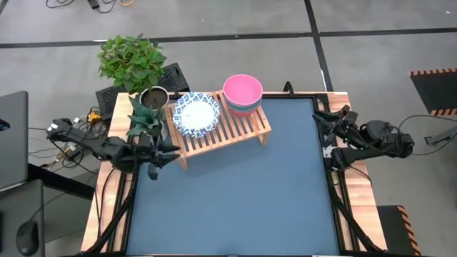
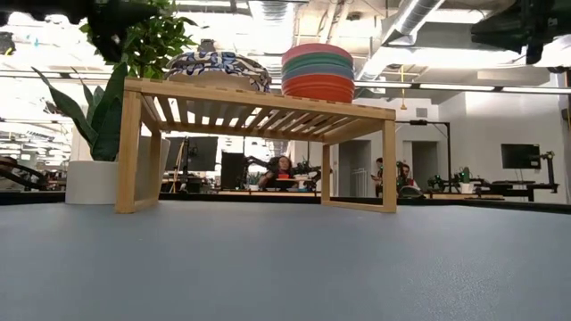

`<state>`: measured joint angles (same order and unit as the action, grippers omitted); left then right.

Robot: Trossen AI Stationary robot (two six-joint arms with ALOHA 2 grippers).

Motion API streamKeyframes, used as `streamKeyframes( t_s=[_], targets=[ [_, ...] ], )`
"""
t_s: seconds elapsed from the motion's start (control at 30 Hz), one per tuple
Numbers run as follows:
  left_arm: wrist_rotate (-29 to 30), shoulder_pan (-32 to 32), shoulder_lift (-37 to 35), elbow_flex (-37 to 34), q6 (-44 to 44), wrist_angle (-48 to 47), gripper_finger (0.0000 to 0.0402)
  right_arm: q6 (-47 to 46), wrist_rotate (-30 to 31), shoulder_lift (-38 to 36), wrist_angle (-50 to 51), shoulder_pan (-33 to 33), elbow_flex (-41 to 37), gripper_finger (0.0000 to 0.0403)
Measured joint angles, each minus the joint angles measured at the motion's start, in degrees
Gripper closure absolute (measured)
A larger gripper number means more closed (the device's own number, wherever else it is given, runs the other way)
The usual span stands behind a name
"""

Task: Place and stack bowls onto a shelf
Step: Return to Home Position

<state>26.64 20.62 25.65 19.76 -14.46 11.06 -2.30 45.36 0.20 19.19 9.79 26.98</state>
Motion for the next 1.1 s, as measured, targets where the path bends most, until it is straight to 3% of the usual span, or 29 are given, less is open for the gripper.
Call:
streamKeyframes(
  t_s=[0.33, 0.47, 0.73, 0.97, 1.1],
  targets=[
    [2.8, 0.0, -19.7, -1.0, -2.3, -18.2, 0.0272, -1.1, 0.0, 0.0, 1.6, -3.2, 0.4, 0.0258],
    [3.4, 0.0, -25.7, -5.4, -2.8, -17.9, 0.0272, -3.2, -0.2, 0.0, 3.9, -3.9, 0.4, 0.0258],
    [2.4, 0.0, -24.5, -13.7, -7.5, -14.9, 0.0272, -8.2, -0.2, 0.0, 3.7, -4.0, -4.5, 0.0258],
    [-1.0, 0.0, -24.8, -19.1, -5.3, -5.9, 0.0272, -10.3, -0.2, 0.0, -1.5, -4.0, -11.7, 0.0258],
    [-2.6, 0.0, -24.6, -19.1, -3.1, -6.2, 0.0272, -9.2, -0.2, 0.0, -3.9, -4.1, -14.5, 0.0258]
  ],
)
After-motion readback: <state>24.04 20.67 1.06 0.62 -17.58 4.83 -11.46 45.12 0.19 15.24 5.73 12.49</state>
